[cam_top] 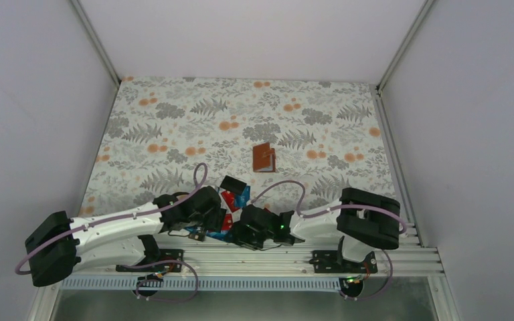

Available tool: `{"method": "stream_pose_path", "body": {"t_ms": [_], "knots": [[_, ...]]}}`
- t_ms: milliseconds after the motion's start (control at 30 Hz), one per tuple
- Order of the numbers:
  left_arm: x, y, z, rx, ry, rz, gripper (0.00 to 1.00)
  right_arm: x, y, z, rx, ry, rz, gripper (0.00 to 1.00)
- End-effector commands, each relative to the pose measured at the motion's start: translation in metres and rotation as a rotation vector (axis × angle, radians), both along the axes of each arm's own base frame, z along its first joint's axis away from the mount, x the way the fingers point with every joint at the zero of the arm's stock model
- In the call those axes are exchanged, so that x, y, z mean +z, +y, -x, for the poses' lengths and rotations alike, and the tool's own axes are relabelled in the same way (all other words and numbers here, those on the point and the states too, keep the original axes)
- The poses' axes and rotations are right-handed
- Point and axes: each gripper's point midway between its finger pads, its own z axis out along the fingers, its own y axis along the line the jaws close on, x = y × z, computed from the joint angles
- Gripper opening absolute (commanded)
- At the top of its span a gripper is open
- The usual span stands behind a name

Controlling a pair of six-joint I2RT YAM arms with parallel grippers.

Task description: Put the credit cards into the card holder

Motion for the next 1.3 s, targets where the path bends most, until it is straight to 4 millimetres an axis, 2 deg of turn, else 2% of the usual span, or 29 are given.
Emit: {"method": "stream_pose_path", "body": {"t_ms": [0, 133, 300, 433, 633, 867, 967, 1267], "knots": [[-0.003, 0.0, 0.0, 0.015, 0.007, 0.007, 0.51, -0.003, 0.008, 0.0, -0.006, -0.008, -0.019, 0.51], [-0.004, 0.0, 0.001, 0.013, 0.012, 0.006, 0.51, -0.001, 0.013, 0.0, 0.006, -0.011, -0.051, 0.48], [-0.002, -0.001, -0.001, 0.014, 0.009, 0.0, 0.5, -0.015, 0.016, -0.001, 0.015, 0.0, -0.038, 0.44], [0.0, -0.003, -0.003, 0.013, 0.007, 0.002, 0.5, -0.02, 0.018, -0.001, 0.012, 0.014, -0.049, 0.38], [0.0, -0.003, -0.004, 0.017, 0.006, 0.001, 0.49, -0.027, 0.01, -0.005, -0.02, 0.031, -0.043, 0.23], [0.007, -0.006, -0.008, 0.019, -0.012, 0.001, 0.49, -0.01, 0.004, -0.016, -0.05, -0.012, -0.059, 0.04], [0.016, -0.008, -0.013, 0.026, -0.036, 0.006, 0.48, 0.007, 0.003, -0.022, -0.053, -0.039, -0.085, 0.04], [0.039, -0.006, -0.031, 0.054, -0.109, -0.016, 0.49, 0.027, -0.02, -0.043, -0.083, -0.089, -0.046, 0.04]]}}
